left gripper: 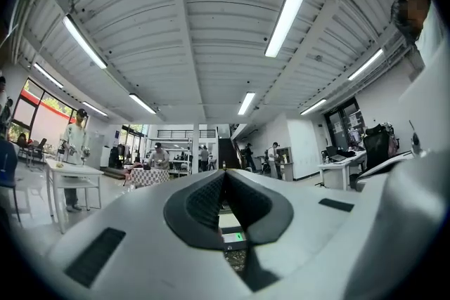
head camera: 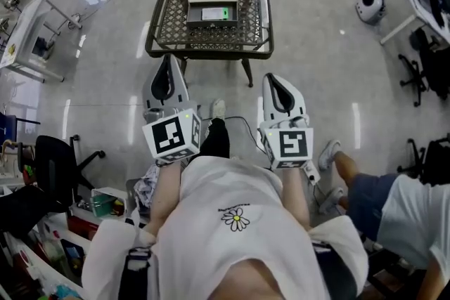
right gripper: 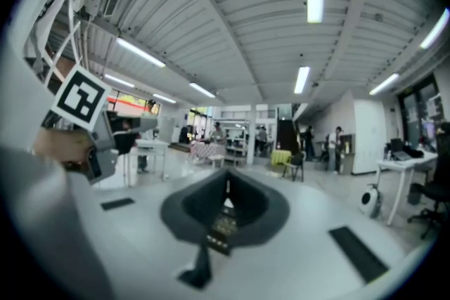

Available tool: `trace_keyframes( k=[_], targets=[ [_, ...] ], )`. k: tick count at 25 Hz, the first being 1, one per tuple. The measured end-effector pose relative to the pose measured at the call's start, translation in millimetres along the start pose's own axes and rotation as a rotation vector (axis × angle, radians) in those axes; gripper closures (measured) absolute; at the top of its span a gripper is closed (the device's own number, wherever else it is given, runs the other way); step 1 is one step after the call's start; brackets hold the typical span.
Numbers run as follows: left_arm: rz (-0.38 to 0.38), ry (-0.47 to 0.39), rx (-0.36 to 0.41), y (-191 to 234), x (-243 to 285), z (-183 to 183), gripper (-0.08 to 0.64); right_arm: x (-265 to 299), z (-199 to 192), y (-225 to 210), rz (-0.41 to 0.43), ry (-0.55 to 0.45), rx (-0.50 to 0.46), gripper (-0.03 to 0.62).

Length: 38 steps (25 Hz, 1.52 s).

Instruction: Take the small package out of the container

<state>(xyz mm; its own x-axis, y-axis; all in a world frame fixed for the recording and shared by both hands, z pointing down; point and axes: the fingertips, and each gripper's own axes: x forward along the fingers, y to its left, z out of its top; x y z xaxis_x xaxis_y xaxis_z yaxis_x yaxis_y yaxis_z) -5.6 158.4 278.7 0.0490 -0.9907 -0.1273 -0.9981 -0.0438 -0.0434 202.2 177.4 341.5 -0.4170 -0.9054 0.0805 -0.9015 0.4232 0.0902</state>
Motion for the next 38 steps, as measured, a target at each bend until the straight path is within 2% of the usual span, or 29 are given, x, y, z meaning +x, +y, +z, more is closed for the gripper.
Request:
trace_keyframes(
  k=[7, 11, 15, 20, 24, 28, 33, 38],
  targets=[
    [-0.028, -0.049, 0.009, 4.9, 67.3, -8.0, 0.535, 55.7, 9.4, -24.4, -0.031, -0.045, -0.04, 0.561],
    [-0.035, -0.053, -0.004, 20.0, 125.5, -15.6, 0.535, 104.4, 12.1, -43.3, -0.06, -0.034, -0.082, 0.561],
    [-0.052, -0.03, 0.003, 36.5, 181.3, -32.0, 0.535, 162.2, 12.2, -50.6, -0.055, 0.01, -0.111, 0.561],
    [-0.083, -0.015, -0.012, 57.2, 260.0, -60.6, 0.535, 246.0, 5.8, -61.9, -0.065, 0.049, -0.087, 0.561],
    [-0.118, -0.028, -0.015, 75.8, 326.8, -66.3, 0.535, 314.7, 16.2, -67.9, -0.069, 0.06, -0.067, 0.56],
    [-0.153, -0.019, -0.026, 95.6, 387.6, -73.6, 0.535, 379.1, 23.8, -80.0, -0.114, 0.082, -0.05, 0.56],
    [-0.16, -0.008, -0.025, 108.6, 427.1, -82.6, 0.535, 415.0, 29.4, -89.8, -0.146, 0.1, -0.051, 0.56],
    [-0.188, 0.016, -0.023, 101.7, 447.0, -98.1, 0.535, 436.0, 13.4, -100.8, -0.155, 0.153, -0.052, 0.56]
  ],
)
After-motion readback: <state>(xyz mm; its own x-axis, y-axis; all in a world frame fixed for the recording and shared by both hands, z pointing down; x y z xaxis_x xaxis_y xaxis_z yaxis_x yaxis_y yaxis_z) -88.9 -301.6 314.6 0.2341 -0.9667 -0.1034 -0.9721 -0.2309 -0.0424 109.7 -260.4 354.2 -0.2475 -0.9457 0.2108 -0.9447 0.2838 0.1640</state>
